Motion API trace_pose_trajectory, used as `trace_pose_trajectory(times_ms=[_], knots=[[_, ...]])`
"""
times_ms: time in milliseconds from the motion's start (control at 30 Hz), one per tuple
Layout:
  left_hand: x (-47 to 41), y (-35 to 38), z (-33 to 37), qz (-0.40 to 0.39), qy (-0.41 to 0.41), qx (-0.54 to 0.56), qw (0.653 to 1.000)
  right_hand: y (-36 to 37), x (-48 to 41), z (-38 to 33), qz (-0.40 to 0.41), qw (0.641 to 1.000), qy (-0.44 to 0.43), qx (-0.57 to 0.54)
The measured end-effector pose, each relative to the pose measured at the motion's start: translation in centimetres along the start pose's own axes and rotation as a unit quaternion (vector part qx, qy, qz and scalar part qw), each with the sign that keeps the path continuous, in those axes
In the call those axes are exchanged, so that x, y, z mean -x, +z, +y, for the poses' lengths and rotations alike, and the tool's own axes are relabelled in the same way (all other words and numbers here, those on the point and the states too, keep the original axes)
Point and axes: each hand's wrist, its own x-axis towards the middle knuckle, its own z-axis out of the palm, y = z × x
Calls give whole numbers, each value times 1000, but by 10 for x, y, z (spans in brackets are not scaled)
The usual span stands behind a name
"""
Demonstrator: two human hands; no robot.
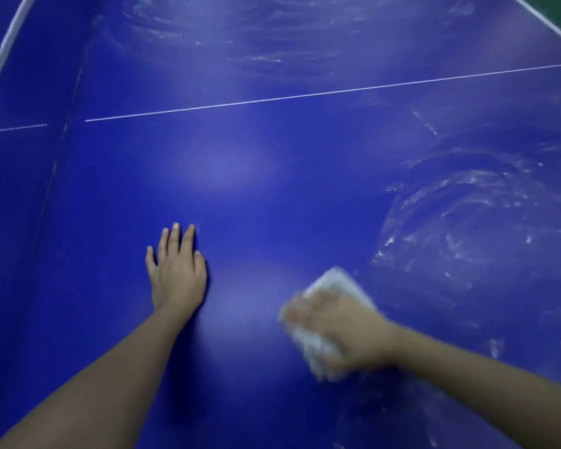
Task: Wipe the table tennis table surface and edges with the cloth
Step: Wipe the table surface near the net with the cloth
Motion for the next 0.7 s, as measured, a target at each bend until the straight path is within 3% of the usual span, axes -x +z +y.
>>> trace_pose_trajectory(times_ms=[67,133,200,233,300,433,533,600,667,700], knots=[[2,-2,2,10,3,21,1000,-15,1,40,112,969,219,6],[9,-7,2,20,6,49,999,-23,13,72,155,902,403,28],[23,-14,-1,28,2,77,997,-15,17,72,165,842,513,20],[33,-17,-4,28,5,82,996,-8,15,61,174,829,530,20],[55,-24,-15,25,18,78,997,9,6,19,165,857,486,39],[90,-40,-58,22,10,46,999,39,16,-92,31,982,177,55],[108,-47,-96,7,-40,13,999,58,40,-136,-96,991,-23,94],[118,-48,-116,-10,-68,-9,998,53,40,-125,-122,982,-105,96],[124,-45,-129,-18,-72,-28,997,41,28,-99,-90,985,-123,82],[124,-43,-131,-18,-71,-34,997,33,17,-83,-64,992,-83,75]])
